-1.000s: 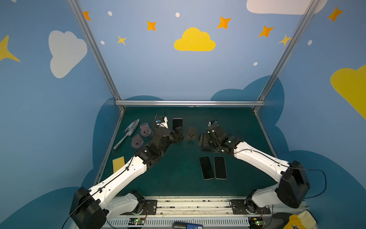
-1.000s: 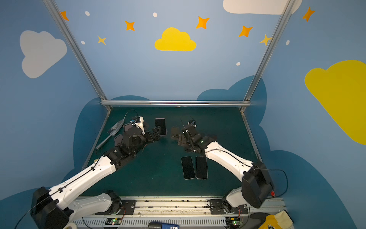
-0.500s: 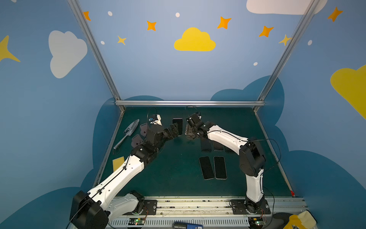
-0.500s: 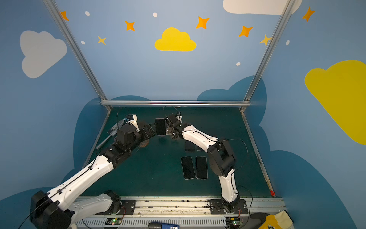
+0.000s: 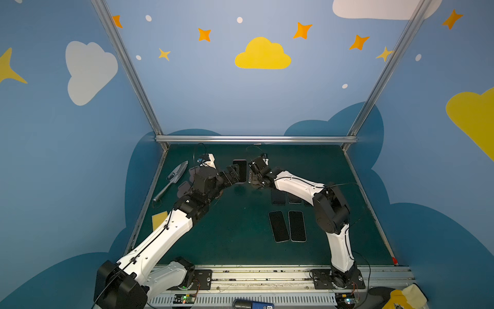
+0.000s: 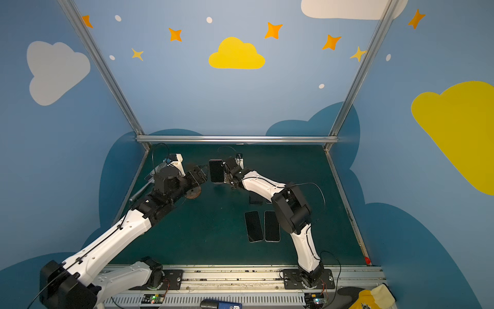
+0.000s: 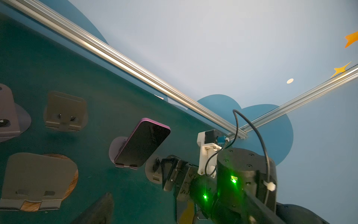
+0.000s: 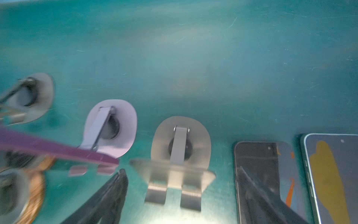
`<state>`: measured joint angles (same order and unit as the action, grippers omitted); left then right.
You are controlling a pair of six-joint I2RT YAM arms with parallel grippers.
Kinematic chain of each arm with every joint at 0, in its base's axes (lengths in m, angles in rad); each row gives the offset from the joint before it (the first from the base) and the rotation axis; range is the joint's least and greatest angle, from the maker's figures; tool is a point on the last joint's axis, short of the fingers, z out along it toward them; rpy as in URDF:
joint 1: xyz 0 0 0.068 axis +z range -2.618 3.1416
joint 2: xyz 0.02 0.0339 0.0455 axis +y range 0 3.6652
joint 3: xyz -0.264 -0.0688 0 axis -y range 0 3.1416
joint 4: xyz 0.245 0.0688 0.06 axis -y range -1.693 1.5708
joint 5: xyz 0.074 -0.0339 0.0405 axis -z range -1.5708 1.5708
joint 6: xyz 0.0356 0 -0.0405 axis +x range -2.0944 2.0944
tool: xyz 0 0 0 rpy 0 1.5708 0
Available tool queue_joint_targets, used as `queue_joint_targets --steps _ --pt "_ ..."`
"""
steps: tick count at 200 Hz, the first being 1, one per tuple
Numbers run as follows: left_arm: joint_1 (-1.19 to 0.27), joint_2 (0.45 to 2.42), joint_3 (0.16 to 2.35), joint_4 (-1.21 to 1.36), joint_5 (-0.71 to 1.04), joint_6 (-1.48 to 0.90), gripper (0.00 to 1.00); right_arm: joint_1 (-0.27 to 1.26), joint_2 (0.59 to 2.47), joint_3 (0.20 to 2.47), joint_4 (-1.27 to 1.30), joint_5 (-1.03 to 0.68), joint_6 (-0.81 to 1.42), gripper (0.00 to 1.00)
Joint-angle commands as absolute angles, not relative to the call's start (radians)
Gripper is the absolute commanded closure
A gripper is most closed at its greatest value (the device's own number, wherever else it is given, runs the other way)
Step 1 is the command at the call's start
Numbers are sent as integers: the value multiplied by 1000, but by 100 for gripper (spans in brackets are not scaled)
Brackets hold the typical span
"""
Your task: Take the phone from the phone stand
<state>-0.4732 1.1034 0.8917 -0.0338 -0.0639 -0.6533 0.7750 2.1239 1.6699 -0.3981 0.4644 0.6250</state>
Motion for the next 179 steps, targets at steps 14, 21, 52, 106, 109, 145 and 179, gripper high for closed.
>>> queue_joint_targets --steps 14,21,52,106,109,145,179 --pt "-468 1086 894 -6 -52 -661 0 758 2178 1764 -436 497 629 18" --pt "-467 1087 894 -6 -51 -661 0 756 2192 1783 -446 487 627 19" --pt "-462 1086 894 -6 -51 -658 0 748 2228 1819 -465 456 624 28" --pt "-447 1088 892 4 -27 -670 0 750 2185 1769 -399 440 575 40" --pt "-447 1090 893 5 -25 -670 0 751 2184 1768 -395 440 567 40" --pt "-447 1086 892 9 -15 -669 0 738 2181 1769 -310 471 411 42" --pt "-447 1087 884 24 -1 -671 0 701 2233 1827 -290 445 321 42"
